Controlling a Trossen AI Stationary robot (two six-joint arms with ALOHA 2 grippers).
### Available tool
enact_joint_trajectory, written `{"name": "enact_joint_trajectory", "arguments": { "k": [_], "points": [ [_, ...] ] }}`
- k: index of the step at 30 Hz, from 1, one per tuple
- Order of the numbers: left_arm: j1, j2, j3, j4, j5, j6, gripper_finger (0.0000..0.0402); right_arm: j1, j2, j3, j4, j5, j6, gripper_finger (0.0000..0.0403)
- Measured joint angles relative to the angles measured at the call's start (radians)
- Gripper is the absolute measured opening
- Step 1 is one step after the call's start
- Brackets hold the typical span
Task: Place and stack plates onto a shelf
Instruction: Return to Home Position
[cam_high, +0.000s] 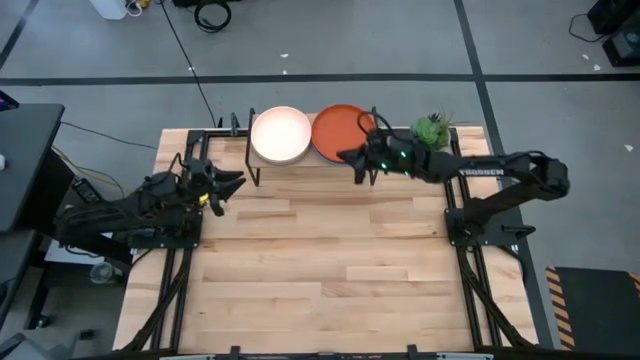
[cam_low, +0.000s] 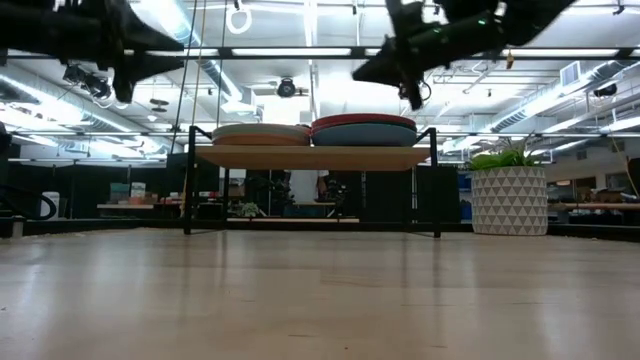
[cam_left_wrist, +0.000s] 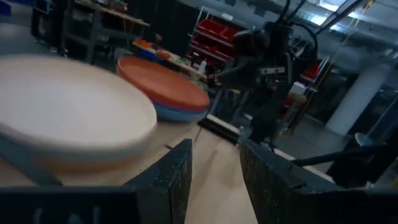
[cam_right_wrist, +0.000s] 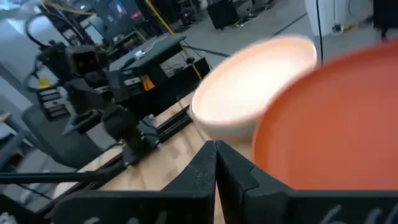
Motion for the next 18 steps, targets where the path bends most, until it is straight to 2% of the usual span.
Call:
{"name": "enact_joint_trajectory", "arguments": {
  "k": [5,9,14,18],
  "points": [
    [0.0,-0.04,-0.12,0.084,0.008,-0.104,0.0142,0.059,-0.124,-0.175,0.05,0.063,0.072,0.0007],
    [0.0,-0.073,-0.155,0.085,-0.002,-0.149,0.0142,0.094,-0.263,-0.296,0.064,0.133,0.089,0.0014],
    [0.0,-0.08,-0.155,0.023,-0.065,-0.164,0.0142,0.089,-0.448,-0.477,0.072,0.121,0.134,0.0008],
    [0.0,-0.08,-0.155,-0.058,-0.111,-0.241,0.0141,0.081,-0.585,-0.63,0.158,0.081,0.214,0.0006]
  ]
}}
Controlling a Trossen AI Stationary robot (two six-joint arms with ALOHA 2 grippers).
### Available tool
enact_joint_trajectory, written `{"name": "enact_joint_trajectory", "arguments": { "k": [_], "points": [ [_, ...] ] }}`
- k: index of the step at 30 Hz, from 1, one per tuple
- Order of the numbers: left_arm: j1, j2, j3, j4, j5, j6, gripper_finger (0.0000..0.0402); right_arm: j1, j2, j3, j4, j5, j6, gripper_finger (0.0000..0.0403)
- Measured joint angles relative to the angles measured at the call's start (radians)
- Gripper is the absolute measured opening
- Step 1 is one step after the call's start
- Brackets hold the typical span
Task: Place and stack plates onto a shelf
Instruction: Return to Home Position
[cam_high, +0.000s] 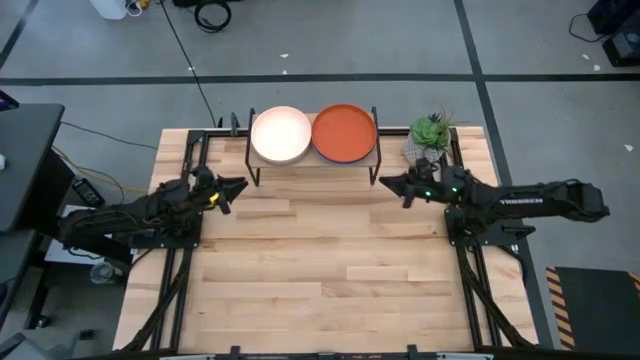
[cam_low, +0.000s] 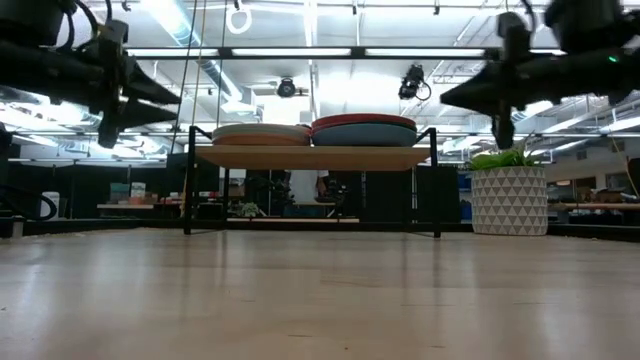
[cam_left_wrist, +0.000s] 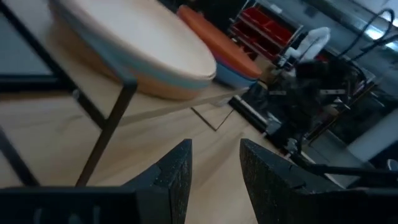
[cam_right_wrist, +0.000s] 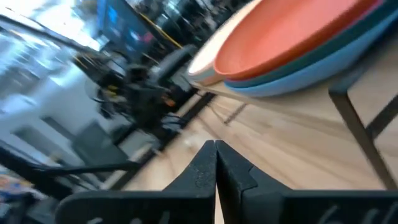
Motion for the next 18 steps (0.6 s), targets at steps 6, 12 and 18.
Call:
{"name": "enact_joint_trajectory", "arguments": {
  "k": [6,12,18],
  "points": [
    [0.0,0.0,0.0,-0.047,-0.043,-0.115,0.0141,0.0,-0.135,-0.166,0.134,-0.021,0.067,0.0011],
    [0.0,0.002,0.0,-0.106,-0.052,-0.228,0.0141,0.002,-0.165,-0.18,0.11,-0.065,-0.008,0.0011],
    [0.0,0.003,0.0,-0.192,-0.035,0.113,0.0141,0.002,-0.163,-0.181,0.032,-0.065,-0.262,0.0025]
  ]
}}
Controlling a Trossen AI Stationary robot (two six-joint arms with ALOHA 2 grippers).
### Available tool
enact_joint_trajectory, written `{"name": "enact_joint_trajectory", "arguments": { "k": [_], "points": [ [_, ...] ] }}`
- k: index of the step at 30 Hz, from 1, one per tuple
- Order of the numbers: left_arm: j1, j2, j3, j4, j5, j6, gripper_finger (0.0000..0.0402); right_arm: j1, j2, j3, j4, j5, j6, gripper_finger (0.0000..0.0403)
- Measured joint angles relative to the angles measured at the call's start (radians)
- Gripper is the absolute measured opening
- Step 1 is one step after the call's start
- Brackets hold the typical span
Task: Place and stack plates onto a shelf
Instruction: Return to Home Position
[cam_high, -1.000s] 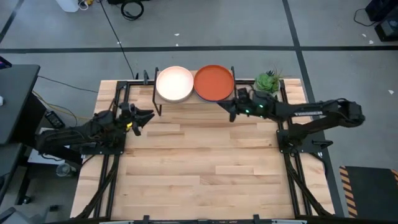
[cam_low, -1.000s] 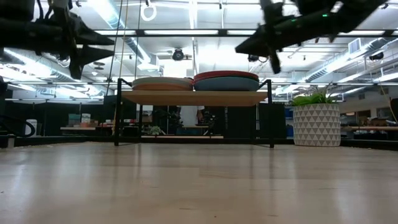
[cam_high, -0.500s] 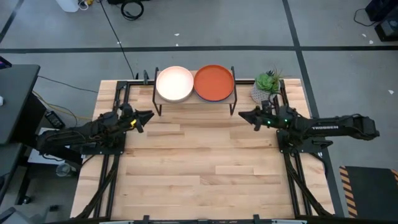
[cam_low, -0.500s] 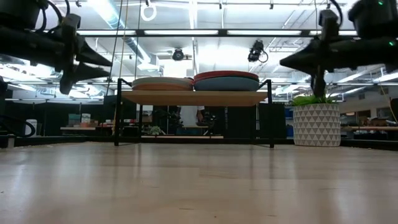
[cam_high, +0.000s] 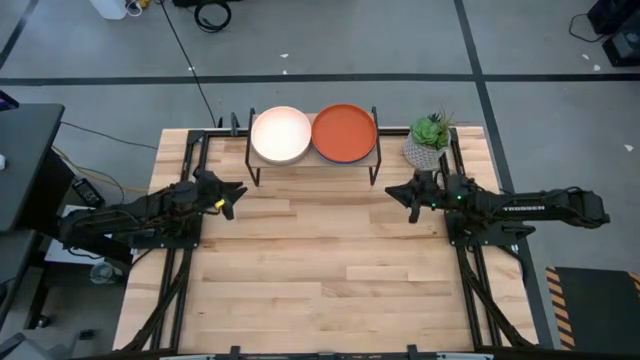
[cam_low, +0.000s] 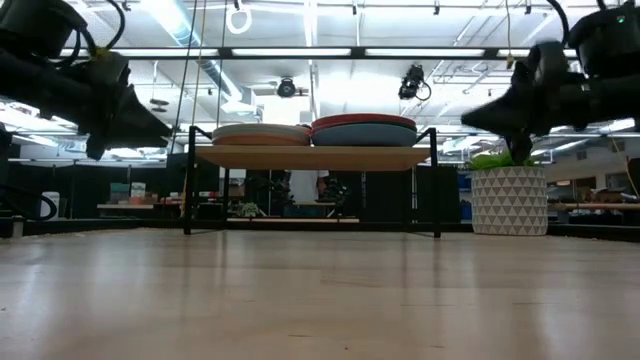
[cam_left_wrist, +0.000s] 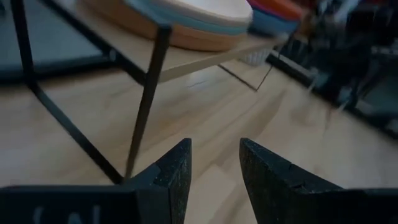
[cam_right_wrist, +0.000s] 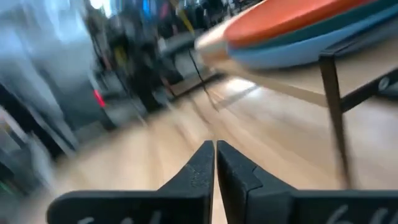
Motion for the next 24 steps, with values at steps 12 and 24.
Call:
{"name": "enact_joint_trajectory", "arguments": {
  "k": [12,24],
  "points": [
    [0.0,0.0,0.0,-0.004,0.0,0.207,0.0142,-0.001,0.001,0.0,-0.116,0.0,-0.526,0.0027],
    [0.0,0.0,0.0,-0.004,0.0,0.207,0.0142,-0.001,0.0,0.0,-0.11,0.0,-0.526,0.0028]
  ]
}}
